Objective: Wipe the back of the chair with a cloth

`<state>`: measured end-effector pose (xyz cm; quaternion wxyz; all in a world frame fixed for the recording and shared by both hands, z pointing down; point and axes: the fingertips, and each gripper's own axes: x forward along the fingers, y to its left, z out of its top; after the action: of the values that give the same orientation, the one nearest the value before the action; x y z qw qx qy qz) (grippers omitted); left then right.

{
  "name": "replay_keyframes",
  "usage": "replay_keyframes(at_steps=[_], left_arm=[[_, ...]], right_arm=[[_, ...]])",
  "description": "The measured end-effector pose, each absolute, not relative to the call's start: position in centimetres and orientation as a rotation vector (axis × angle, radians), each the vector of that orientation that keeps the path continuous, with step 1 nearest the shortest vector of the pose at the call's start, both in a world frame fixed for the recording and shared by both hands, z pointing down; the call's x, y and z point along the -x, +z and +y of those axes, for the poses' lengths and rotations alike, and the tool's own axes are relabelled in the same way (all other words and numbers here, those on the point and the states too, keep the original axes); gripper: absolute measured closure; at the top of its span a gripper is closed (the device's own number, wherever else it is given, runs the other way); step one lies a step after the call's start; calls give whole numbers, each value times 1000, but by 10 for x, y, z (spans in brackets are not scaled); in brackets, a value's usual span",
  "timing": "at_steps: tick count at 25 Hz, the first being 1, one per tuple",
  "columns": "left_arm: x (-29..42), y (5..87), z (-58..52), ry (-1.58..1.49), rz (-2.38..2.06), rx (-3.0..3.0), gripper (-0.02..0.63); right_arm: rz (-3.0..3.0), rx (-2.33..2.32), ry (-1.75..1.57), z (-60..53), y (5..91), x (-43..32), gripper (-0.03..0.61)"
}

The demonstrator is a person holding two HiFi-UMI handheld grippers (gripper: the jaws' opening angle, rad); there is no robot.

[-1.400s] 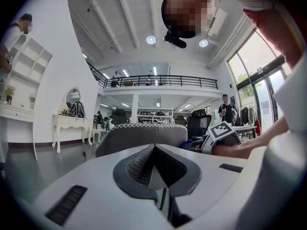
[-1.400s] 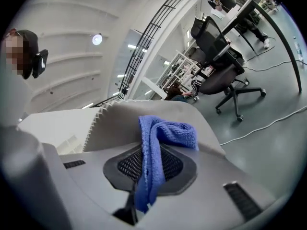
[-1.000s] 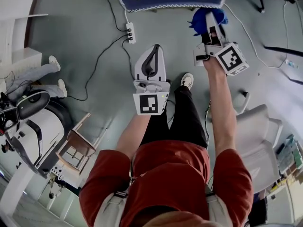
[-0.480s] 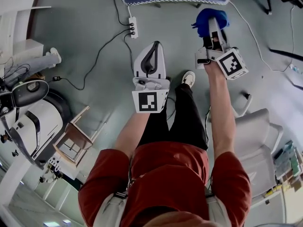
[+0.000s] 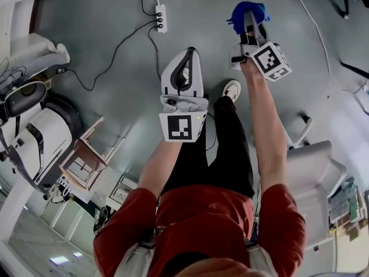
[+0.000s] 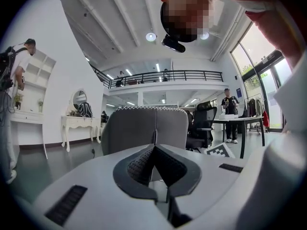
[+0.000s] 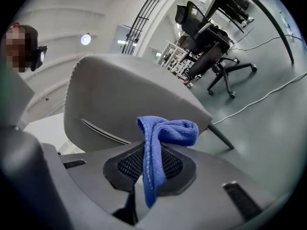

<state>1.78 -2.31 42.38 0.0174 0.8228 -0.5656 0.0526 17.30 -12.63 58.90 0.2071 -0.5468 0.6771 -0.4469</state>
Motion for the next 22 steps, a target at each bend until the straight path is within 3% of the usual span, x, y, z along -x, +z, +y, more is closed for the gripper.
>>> replay_keyframes(at_steps=[13,22], left_arm=[[9,503,-41,230,-1640,-2559,604],[24,506,-52,201,-1673,-2516,604]], right_arm=[[1715,1493,-1372,-188,711,-150,525],[1719,1511,-1396,-214,721,-147,525]])
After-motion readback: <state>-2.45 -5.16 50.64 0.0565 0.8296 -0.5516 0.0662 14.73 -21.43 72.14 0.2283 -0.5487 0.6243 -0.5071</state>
